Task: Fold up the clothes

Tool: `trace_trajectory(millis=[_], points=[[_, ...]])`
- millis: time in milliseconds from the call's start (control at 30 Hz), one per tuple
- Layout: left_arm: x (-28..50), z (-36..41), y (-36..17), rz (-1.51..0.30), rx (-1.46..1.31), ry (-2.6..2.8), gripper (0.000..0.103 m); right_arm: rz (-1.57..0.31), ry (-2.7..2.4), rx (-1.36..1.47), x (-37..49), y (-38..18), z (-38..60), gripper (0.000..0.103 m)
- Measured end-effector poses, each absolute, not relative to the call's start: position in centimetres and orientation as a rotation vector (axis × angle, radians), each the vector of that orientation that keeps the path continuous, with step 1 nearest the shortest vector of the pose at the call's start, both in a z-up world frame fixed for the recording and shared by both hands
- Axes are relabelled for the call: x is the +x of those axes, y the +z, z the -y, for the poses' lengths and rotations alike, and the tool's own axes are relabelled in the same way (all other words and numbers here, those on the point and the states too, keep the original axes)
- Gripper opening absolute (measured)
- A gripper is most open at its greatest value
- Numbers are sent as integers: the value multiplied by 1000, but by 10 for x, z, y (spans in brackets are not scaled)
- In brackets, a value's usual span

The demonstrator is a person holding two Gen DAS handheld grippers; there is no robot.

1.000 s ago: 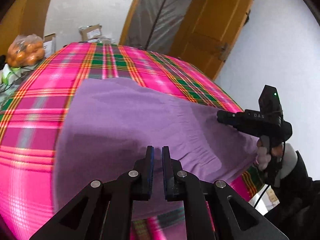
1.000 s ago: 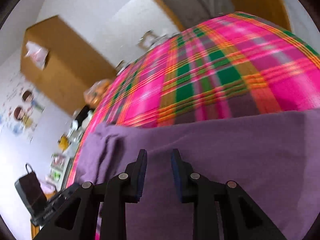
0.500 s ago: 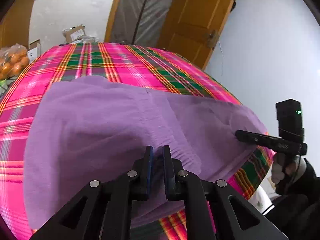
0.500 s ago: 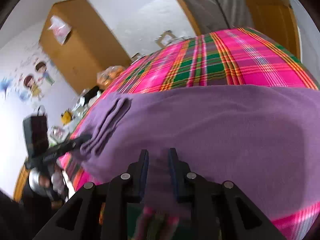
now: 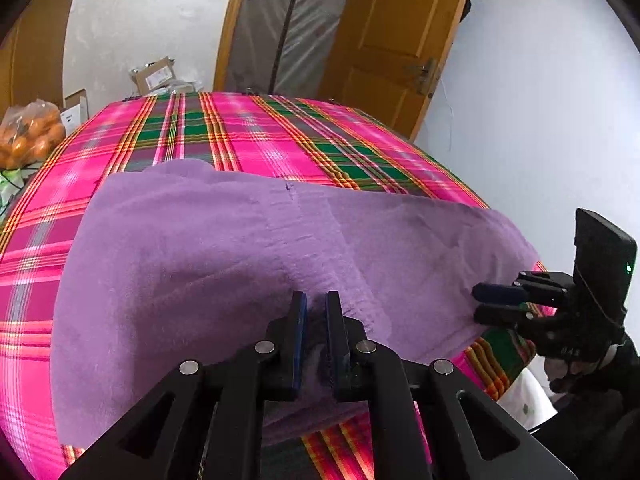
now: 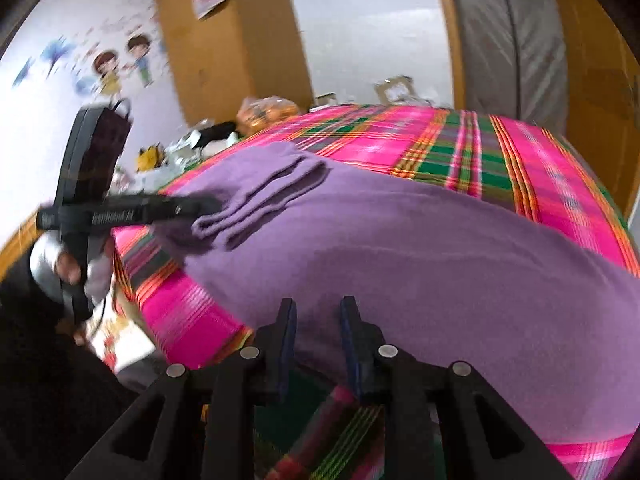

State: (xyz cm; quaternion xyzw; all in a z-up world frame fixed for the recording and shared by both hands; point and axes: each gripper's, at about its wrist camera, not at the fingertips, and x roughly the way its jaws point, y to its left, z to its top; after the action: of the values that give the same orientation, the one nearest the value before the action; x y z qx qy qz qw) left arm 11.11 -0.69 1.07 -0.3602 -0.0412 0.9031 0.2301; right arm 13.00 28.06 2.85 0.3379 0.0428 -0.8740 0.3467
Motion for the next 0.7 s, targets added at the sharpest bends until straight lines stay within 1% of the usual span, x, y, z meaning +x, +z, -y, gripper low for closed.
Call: trace_trajectory(millis=[67, 100, 167, 200, 233, 300, 367, 467, 533, 633, 700], points=[[112, 2, 12, 100, -983, 2479, 9, -119, -2279, 868, 135, 29, -287, 22], [112, 0, 12, 94, -979, 2477, 10, -113, -2300, 866, 136, 29, -292, 19], [113, -5, 13, 81, -970, 2471, 10, -43, -2359, 872, 136, 29, -308, 18], [113, -7, 13, 73, -966, 2467, 13, 18, -2393, 883, 134, 28, -319, 18], [114, -11, 13, 60, -961, 2463, 19, 94, -2431, 899, 130, 26, -333, 17], [115, -17, 10, 23, -945, 2466, 20, 243, -2464, 925, 126, 22, -360, 4], [115, -20, 10, 1, -939, 2477, 20, 366, -2494, 946, 125, 20, -383, 4], [111, -19, 14, 13, -940, 2474, 20, 435, -2565, 960, 125, 22, -406, 5], [106, -18, 17, 16, -938, 2483, 20, 589, -2603, 970, 124, 20, -432, 11], [98, -19, 16, 32, -956, 2488, 20, 852, -2600, 968, 124, 12, -470, 11], [93, -20, 14, 43, -969, 2490, 20, 978, -2607, 962, 126, 11, -490, 12]])
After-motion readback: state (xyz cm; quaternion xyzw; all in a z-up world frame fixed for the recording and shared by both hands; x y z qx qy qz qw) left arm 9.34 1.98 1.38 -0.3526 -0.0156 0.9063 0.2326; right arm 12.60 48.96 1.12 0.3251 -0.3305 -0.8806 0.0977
